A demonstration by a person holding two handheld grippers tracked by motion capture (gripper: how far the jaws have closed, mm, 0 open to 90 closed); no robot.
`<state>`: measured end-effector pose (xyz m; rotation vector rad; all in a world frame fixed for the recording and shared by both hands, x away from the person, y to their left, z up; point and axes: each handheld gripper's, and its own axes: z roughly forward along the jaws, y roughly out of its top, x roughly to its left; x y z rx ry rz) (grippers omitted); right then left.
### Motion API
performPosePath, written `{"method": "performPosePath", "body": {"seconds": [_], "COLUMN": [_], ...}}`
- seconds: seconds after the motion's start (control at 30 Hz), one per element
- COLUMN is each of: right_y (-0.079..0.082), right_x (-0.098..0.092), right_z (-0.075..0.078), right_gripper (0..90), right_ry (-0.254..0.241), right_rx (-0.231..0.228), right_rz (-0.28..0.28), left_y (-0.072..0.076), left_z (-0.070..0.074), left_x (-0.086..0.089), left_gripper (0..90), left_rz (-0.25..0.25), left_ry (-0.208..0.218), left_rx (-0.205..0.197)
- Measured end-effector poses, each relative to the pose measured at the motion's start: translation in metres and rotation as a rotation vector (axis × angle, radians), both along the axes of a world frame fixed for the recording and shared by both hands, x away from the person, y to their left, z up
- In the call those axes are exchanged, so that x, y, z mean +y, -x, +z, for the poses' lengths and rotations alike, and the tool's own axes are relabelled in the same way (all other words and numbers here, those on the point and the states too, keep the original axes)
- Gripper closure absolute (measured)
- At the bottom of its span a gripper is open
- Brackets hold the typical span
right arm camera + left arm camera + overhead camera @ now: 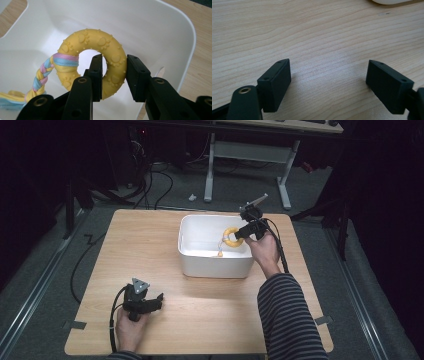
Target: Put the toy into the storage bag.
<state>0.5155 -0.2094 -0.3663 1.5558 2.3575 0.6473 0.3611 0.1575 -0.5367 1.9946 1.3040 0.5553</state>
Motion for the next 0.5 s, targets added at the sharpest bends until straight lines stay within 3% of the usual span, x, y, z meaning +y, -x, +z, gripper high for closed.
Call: {"method": "performPosePath", "body": {"seconds": [0.5], "right_y": [0.017], "right_x": [-0.007], "right_z": [-0.008], "right_gripper": [68.0], "right_ry": [0.031], "right_rx": [0.058], "right_rz": [0.05], "left_y": [0.0], "left_z": [0.0], "left_x": [0.0], "left_gripper": [20.4], "left_rz": [-0.001], "left_ry": [-0.001], "left_rx": [0.001]}}
